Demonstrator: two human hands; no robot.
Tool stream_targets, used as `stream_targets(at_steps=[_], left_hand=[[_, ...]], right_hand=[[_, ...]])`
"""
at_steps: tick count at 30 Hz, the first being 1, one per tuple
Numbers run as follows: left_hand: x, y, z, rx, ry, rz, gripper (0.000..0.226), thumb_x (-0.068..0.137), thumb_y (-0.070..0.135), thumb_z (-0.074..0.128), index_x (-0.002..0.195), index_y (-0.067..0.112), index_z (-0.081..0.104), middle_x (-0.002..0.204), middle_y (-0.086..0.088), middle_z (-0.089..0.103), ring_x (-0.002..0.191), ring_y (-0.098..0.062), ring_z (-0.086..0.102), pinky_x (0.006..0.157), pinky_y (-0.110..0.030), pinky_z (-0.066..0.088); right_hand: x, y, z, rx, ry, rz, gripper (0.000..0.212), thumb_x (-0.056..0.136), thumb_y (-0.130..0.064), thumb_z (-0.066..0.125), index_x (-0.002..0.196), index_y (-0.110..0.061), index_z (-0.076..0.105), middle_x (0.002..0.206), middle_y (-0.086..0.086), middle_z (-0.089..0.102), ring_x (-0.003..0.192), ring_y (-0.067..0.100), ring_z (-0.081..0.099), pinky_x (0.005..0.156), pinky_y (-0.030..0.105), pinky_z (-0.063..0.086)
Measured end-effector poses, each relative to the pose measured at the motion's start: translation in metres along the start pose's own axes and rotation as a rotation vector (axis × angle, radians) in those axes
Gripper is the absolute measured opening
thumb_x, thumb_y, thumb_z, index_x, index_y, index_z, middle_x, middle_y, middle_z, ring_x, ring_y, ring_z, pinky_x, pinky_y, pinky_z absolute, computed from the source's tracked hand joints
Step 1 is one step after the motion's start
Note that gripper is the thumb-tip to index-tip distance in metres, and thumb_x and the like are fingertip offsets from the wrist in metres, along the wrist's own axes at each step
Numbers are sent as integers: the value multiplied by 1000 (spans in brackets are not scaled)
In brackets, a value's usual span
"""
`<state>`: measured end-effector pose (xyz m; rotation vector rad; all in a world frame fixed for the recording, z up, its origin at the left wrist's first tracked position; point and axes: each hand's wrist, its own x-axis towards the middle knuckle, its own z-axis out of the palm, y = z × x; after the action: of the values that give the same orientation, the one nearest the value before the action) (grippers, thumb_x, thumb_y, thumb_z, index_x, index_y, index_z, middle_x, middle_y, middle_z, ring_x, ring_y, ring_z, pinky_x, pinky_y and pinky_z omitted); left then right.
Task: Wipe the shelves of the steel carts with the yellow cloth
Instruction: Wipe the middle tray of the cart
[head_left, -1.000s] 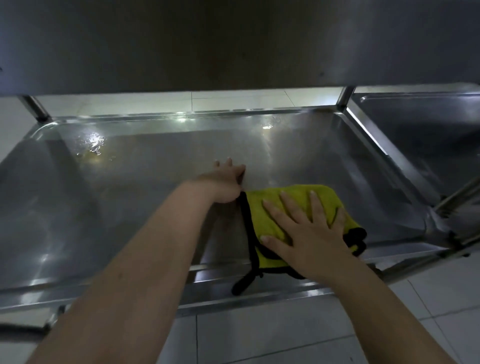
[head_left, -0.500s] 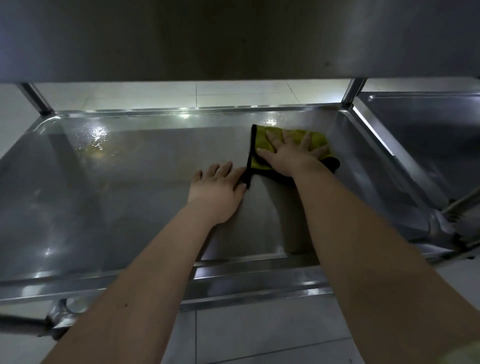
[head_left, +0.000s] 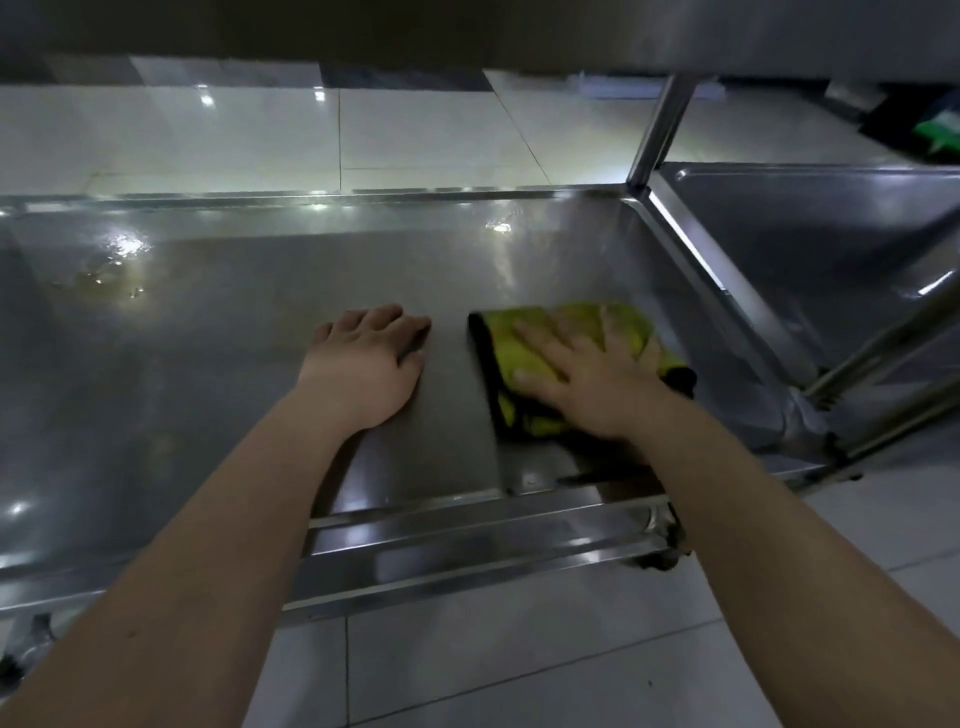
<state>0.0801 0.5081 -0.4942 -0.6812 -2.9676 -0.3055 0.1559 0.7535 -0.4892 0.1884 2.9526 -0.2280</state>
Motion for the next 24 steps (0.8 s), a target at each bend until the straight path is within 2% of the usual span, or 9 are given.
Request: stream_targets(at_steps=[2, 4, 7, 10, 14, 18, 21, 24], left_hand=[[-2, 1, 1, 9, -5, -2, 47, 97, 45, 41, 143, 39, 40, 154, 4, 34, 139, -27, 30, 111, -40, 24], [-3, 3, 1, 10, -26, -6, 47, 98, 44, 39, 144, 39, 38, 155, 4, 33, 141, -28, 28, 112, -41, 23], [-2, 3, 0, 3, -51, -23, 47, 98, 44, 38, 145, 39, 36, 156, 4, 31, 142, -27, 26, 113, -41, 22], [-2, 3, -2, -14, -74, -34, 47, 97, 45, 39, 144, 40, 37, 156, 5, 31, 142, -27, 26, 113, -41, 22], [4, 3, -5, -10, -159, -2, 48, 97, 41, 39, 144, 32, 38, 155, -1, 33, 141, -29, 30, 115, -43, 25], [25, 26, -19, 4, -259, -63, 42, 93, 29, 45, 135, 22, 46, 140, -9, 45, 128, -34, 39, 104, -40, 35], [25, 68, -19, -59, -207, 41, 57, 91, 38, 50, 145, 33, 32, 145, -3, 39, 133, -32, 31, 106, -44, 32], [12, 95, -8, -24, -159, 128, 68, 90, 51, 48, 150, 36, 18, 148, 0, 36, 134, -29, 33, 102, -45, 35]], right_hand=[[50, 13, -18, 42, -21, 116, 65, 85, -80, 18, 142, -63, -7, 161, -19, -11, 146, 37, -19, 106, 73, -10], [83, 17, -31, 57, -30, 200, 71, 83, -83, 17, 145, -59, -6, 162, -16, -10, 145, 40, -18, 104, 76, -10], [97, 12, -34, 35, -19, 237, 76, 80, -86, 15, 147, -56, -3, 163, -13, -8, 146, 41, -15, 102, 78, -9], [77, 14, -31, 32, -45, 195, 75, 81, -86, 18, 147, -57, -5, 162, -13, -10, 146, 38, -17, 104, 76, -6], [6, 28, -17, 42, -100, 127, 69, 79, -86, 18, 139, -66, -9, 159, -22, -16, 146, 32, -20, 108, 71, -6], [-84, 47, -1, 27, -80, 81, 69, 70, -91, 13, 132, -74, -13, 154, -32, -20, 146, 24, -23, 110, 66, -11], [-106, 58, -2, 25, -49, 48, 69, 66, -93, 6, 130, -76, -13, 150, -37, -19, 146, 22, -22, 112, 62, -14], [-76, 63, -6, 7, -40, 52, 67, 69, -91, 10, 130, -76, -13, 153, -36, -14, 147, 27, -17, 110, 65, -10]])
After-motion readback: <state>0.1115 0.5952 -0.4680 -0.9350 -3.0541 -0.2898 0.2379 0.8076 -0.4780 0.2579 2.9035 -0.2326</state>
